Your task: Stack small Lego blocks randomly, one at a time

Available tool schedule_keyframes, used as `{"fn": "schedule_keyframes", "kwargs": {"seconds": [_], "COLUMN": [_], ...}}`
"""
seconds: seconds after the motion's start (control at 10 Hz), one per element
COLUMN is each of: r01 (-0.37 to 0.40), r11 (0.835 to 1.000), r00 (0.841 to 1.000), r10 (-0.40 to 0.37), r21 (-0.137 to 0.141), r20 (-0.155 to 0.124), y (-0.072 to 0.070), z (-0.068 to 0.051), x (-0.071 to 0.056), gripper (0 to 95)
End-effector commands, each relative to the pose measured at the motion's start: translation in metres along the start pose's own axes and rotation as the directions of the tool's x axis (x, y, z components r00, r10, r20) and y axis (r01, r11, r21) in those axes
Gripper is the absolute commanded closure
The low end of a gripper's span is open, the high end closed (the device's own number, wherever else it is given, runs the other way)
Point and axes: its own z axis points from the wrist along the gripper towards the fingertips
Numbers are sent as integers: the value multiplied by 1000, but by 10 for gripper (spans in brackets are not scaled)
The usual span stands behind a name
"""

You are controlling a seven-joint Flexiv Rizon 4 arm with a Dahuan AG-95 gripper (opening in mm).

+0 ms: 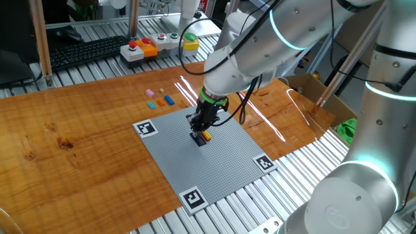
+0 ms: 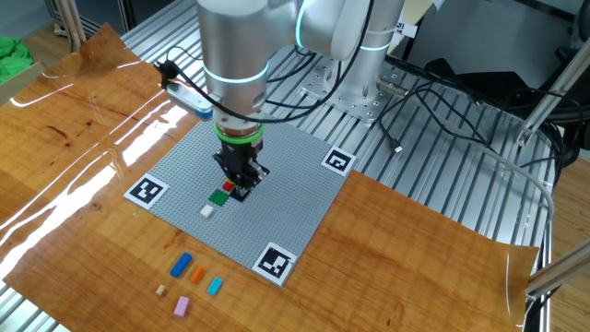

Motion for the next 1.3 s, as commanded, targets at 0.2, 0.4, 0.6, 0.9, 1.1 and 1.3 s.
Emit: {"fn": "schedule_keyframes", "kwargs": {"seconds": [0.2,0.4,0.6,0.9,1.1,1.3], "r01": [-24,-25,-28,-22,-12,-5], "r11": [999,999,999,999,999,1000], "r00": [999,999,999,999,999,1000], "r10": [25,26,28,24,14,4], "r21": [21,23,32,44,38,28], "r20": [-29,-27,-29,-46,-44,9], "y": [6,6,8,8,5,-1], "z": [-9,-10,-16,-25,-13,8], "x": [-3,-3,-4,-6,-11,-12], "gripper": [950,950,950,950,950,950]}}
